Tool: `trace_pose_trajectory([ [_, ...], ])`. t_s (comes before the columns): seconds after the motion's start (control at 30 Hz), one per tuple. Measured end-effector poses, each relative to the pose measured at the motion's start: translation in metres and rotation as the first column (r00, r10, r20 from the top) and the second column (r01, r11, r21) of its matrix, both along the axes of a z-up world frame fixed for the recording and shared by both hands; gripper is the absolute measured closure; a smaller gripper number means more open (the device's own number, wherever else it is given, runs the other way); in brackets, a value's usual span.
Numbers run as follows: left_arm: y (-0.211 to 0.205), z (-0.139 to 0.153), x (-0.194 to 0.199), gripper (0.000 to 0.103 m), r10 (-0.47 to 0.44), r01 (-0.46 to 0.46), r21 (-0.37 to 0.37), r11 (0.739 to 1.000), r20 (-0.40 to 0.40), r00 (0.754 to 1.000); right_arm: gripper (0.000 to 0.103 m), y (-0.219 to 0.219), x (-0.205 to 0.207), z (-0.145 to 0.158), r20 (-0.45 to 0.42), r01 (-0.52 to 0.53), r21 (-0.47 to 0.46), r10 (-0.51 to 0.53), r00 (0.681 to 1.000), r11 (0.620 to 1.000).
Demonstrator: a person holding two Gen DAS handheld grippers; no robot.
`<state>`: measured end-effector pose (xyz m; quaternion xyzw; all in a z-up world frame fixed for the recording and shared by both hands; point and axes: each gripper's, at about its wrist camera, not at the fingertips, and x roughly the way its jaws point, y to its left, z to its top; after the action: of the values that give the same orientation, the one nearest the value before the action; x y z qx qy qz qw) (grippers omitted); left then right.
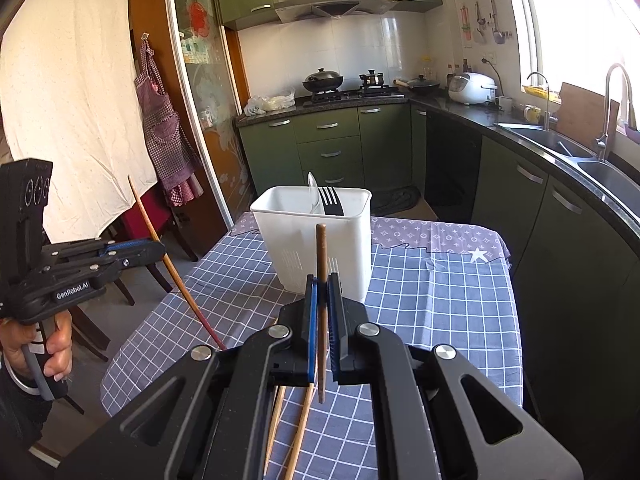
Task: Organize utensils
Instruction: 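Carry both chopsticks upright over the white holder with both tools, then drop the chopsticks into the holder by opening both tools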
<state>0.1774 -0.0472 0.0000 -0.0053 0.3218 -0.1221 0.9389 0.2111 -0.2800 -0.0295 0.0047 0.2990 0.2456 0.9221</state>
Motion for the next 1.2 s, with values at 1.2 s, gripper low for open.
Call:
trace_pose_trajectory([
  [1.2,-0.027,0.004,0.143,0.077,0.048,-0.047,0.055,0.997,-0.002,0.999,0.097,-0.01,0.075,0.136,0.133,-0.043,0.181,0.019,0.991,0.983],
])
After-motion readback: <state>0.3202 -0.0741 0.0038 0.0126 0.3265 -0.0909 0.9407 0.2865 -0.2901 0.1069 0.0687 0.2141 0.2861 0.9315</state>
